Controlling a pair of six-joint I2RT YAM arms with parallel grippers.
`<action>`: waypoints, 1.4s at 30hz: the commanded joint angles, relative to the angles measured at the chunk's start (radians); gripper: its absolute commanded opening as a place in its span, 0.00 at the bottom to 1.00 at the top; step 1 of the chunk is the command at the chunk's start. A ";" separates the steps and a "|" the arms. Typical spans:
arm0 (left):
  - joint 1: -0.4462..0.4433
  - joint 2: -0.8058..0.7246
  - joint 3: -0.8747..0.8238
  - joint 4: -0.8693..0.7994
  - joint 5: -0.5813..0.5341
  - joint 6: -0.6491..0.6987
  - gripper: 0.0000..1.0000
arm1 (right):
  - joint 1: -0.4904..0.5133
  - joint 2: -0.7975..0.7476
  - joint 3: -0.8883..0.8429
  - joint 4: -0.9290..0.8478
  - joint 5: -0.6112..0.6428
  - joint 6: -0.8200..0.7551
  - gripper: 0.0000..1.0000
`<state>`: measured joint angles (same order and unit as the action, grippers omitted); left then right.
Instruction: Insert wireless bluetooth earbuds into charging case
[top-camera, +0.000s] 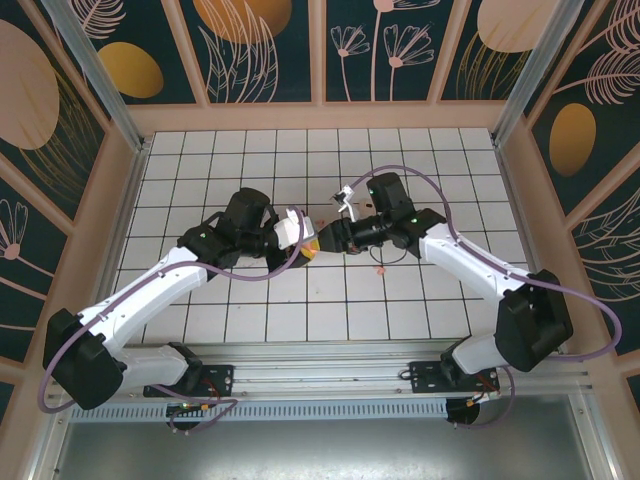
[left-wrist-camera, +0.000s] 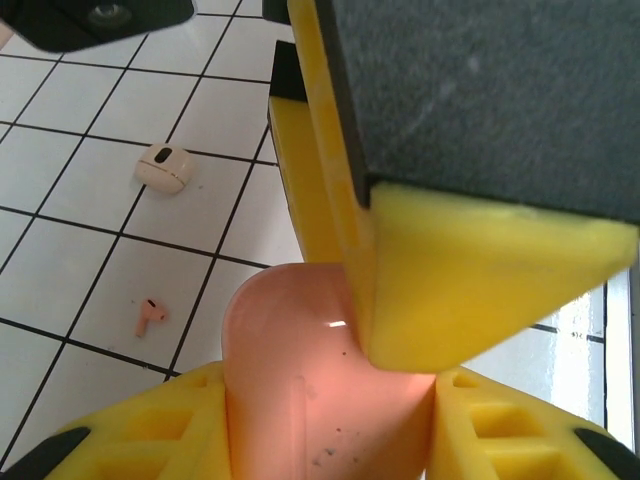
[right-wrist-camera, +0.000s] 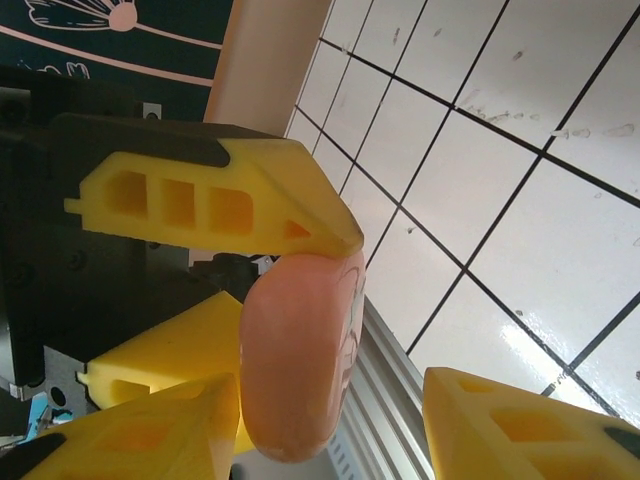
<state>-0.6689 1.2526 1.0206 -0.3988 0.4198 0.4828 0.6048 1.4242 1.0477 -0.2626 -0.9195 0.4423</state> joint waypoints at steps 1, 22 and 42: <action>0.000 -0.017 -0.007 0.031 0.031 0.017 0.39 | 0.017 0.016 0.050 -0.015 -0.034 -0.030 0.50; -0.001 -0.077 -0.104 0.284 -0.115 -0.184 0.79 | 0.003 -0.094 -0.024 0.194 0.114 -0.058 0.20; 0.170 -0.105 -0.258 0.843 0.298 -0.657 0.82 | -0.174 -0.315 -0.270 0.685 0.050 -0.057 0.18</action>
<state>-0.5049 1.1255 0.7685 0.2577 0.5766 -0.0490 0.4477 1.1423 0.7834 0.2939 -0.7967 0.4225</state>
